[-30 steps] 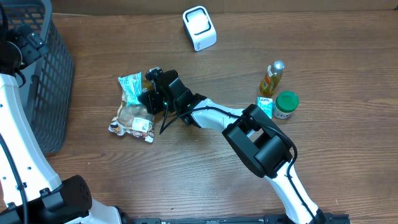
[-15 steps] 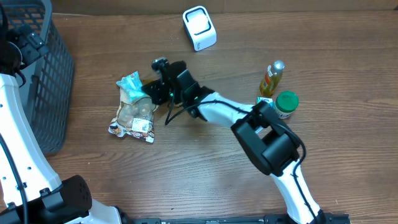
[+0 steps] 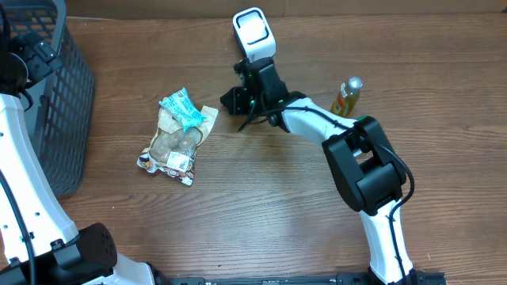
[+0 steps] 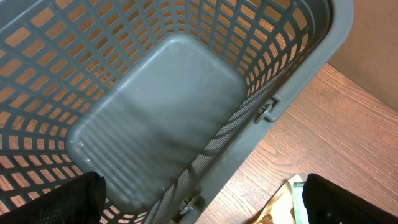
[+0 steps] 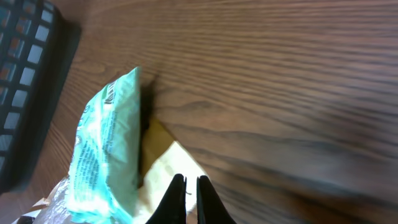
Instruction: Scan the item barcode
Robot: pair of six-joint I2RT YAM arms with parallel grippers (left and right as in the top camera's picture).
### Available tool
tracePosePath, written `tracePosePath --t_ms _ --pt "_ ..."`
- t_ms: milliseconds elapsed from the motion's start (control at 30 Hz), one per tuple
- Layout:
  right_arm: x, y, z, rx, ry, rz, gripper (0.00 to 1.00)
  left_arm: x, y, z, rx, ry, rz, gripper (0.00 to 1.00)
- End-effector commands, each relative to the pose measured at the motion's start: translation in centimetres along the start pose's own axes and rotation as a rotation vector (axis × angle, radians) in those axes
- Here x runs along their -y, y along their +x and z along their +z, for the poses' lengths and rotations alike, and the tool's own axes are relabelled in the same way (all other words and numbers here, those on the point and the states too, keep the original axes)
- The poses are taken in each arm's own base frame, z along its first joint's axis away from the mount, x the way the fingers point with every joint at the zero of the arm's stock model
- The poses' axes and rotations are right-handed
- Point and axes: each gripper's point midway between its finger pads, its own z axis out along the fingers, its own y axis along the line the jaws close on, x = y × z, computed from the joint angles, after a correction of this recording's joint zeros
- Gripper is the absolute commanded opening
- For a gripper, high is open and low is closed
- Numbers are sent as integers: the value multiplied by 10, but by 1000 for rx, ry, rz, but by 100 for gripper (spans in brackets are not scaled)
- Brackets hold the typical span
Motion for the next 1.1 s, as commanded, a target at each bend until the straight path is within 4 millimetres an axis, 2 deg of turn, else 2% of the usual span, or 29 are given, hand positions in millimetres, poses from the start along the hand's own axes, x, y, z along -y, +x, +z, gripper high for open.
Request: tracePosePath --t_ms 0,167,333,433,667,1000,1067 --pt "-41 -18 -20 23 -138 -50 24 1 -3 -1 9 2 18 100" --pt "-53 -15 -14 45 -132 -147 40 2 -3 -1 10 2 18 100" --pt "-52 -5 6 93 35 -313 57 2 -3 -1 10 2 18 100" --pt "-51 2 17 109 86 -343 56 2 -3 -1 10 2 18 99" --pt "-55 31 47 78 29 -365 51 2 -3 -1 10 2 18 99" --pt "-42 47 60 43 46 -357 51 2 -3 -1 9 3 18 100" --pt "-40 50 61 38 48 -356 45 2 -3 -1 9 3 18 99"
